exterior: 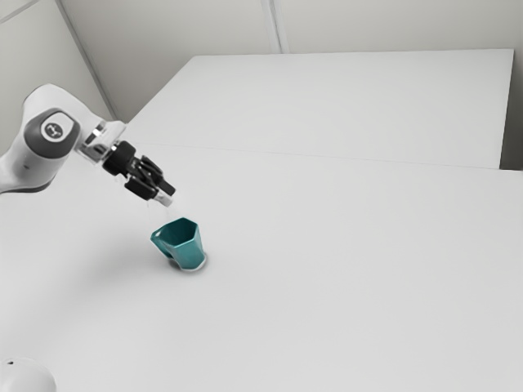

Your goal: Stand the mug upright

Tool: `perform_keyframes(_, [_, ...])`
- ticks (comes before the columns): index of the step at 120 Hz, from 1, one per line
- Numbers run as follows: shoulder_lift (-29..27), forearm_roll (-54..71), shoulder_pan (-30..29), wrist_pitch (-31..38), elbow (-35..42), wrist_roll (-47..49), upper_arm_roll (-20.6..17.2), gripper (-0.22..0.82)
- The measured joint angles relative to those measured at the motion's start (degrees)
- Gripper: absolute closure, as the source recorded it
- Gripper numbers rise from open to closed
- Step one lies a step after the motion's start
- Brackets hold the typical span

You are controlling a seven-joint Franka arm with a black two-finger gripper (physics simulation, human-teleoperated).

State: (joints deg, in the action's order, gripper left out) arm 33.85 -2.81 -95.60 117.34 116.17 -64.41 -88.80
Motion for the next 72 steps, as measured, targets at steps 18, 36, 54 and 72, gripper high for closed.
perform_keyframes(18, [-6.7,-0.5,1.1,-2.4,-7.3,1.8,-0.2,0.23])
perform_keyframes(36, [-16.4,1.8,14.6,-8.0,-19.1,8.1,10.0,0.11])
perform_keyframes(54, [-18.2,8.0,58.1,-17.5,-33.6,20.0,45.5,0.05])
perform_keyframes(72, [-18.4,10.5,83.1,-26.0,-40.6,31.5,65.9,0.03])
